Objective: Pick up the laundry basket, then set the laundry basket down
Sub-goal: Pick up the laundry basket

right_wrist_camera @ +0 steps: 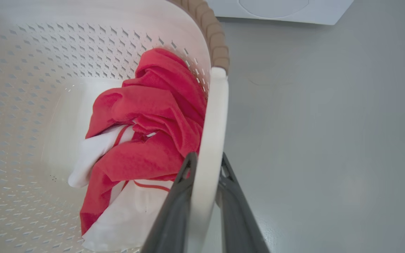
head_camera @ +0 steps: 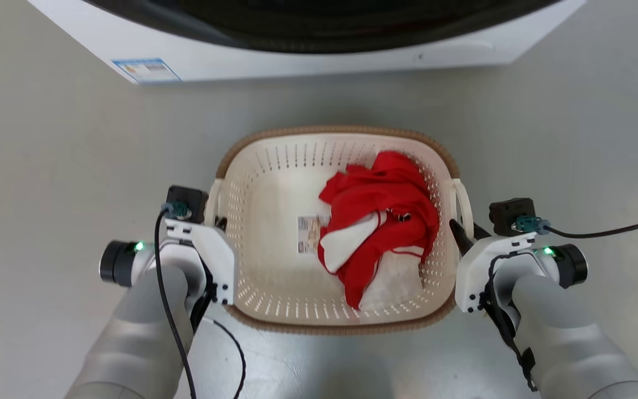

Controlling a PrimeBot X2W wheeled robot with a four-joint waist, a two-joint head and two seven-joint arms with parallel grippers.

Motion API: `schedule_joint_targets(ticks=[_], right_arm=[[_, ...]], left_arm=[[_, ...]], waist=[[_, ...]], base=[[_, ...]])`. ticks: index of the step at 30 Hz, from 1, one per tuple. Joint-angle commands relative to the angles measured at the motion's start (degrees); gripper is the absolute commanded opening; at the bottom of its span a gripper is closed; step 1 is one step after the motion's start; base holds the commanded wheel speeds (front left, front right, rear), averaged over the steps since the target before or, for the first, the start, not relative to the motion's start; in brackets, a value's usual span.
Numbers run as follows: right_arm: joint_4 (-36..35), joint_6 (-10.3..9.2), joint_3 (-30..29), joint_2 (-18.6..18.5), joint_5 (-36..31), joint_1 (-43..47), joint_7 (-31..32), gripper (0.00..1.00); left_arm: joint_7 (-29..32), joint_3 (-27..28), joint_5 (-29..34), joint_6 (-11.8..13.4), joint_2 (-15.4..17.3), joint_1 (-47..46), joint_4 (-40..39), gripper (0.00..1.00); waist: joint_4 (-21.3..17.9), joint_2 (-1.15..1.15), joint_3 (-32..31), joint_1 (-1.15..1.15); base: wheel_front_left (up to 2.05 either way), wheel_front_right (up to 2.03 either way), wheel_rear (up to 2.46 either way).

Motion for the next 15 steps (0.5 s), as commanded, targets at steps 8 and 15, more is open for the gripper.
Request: schedule_joint_targets(ticks=[8,15], right_arm=[[0.3,0.28,3.6,0.6,2.0,2.8,2.8,0.0],[0.0,0.28,6.1,0.6,4.9,5.5,6.2,0.0]], left_arm=[[0.9,-0.2,-2.3,-1.0,1.0,4.9,-0.4,0.0],[3.0,-1.5,-4.3,-1.2,1.0,8.7,-0.4,0.0]], waist=[[1.8,0.0,-7.8,0.0],[1.9,0.0,-13.4,0.0]], base=[[0.0,0.0,0.0],[0.0,0.0,0.0]])
